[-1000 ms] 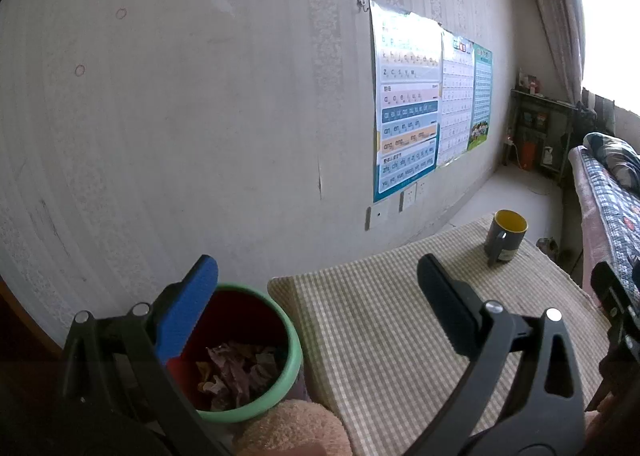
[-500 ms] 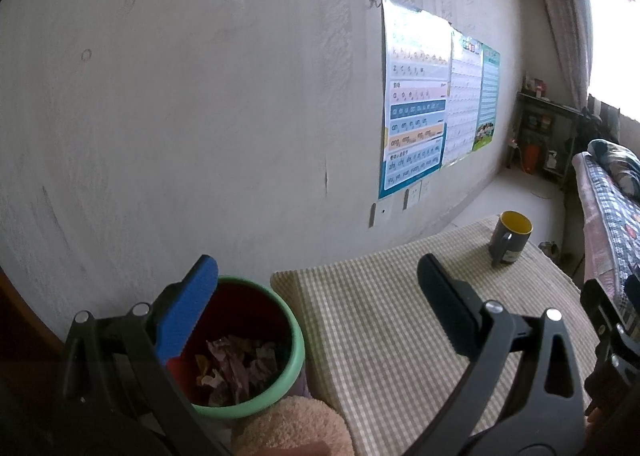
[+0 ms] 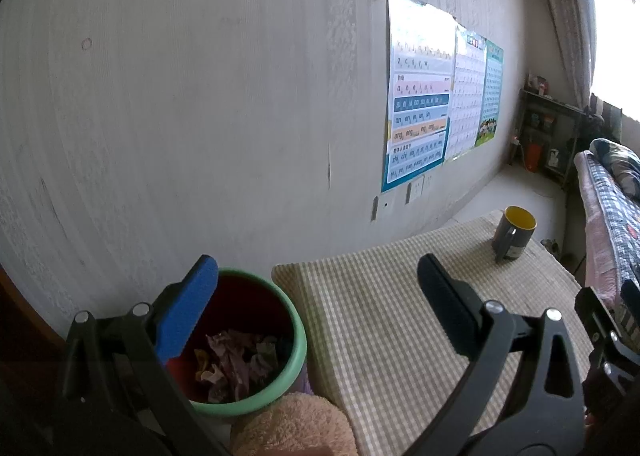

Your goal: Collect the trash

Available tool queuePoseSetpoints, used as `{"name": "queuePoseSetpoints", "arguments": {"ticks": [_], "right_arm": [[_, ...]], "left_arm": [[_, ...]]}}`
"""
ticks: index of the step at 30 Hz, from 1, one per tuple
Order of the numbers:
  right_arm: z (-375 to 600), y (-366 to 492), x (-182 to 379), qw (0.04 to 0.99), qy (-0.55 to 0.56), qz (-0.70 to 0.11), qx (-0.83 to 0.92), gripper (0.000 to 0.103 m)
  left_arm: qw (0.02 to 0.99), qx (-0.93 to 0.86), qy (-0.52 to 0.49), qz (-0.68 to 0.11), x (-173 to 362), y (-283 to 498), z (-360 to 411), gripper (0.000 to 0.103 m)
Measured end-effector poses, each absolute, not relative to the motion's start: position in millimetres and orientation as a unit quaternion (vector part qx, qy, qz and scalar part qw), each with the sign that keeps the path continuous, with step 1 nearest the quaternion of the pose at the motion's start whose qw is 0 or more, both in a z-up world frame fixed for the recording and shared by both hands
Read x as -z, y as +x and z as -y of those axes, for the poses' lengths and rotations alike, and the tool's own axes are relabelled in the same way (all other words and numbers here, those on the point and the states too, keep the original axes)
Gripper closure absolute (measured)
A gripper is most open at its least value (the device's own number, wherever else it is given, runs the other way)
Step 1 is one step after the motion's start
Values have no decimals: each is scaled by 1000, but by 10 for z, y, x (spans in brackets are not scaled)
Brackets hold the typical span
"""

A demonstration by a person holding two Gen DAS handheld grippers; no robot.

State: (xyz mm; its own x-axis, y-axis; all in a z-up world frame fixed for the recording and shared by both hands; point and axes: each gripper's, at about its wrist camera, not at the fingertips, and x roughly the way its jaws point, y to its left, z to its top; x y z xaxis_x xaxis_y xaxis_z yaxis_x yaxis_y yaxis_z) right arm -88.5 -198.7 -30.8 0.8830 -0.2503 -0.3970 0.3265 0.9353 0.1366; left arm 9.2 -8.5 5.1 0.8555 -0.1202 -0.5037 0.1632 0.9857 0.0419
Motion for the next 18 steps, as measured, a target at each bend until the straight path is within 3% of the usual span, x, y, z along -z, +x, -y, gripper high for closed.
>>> {"name": "queuePoseSetpoints", "arguments": {"ticks": [12, 18], "right_arm": [[1981, -848, 361, 963, 102, -203, 147, 7], [2064, -715, 587, 949, 111, -255, 146, 7]], "left_arm": [[960, 76, 41, -265, -19, 124, 77, 5], [957, 76, 41, -278, 127, 178, 54, 5]]}}
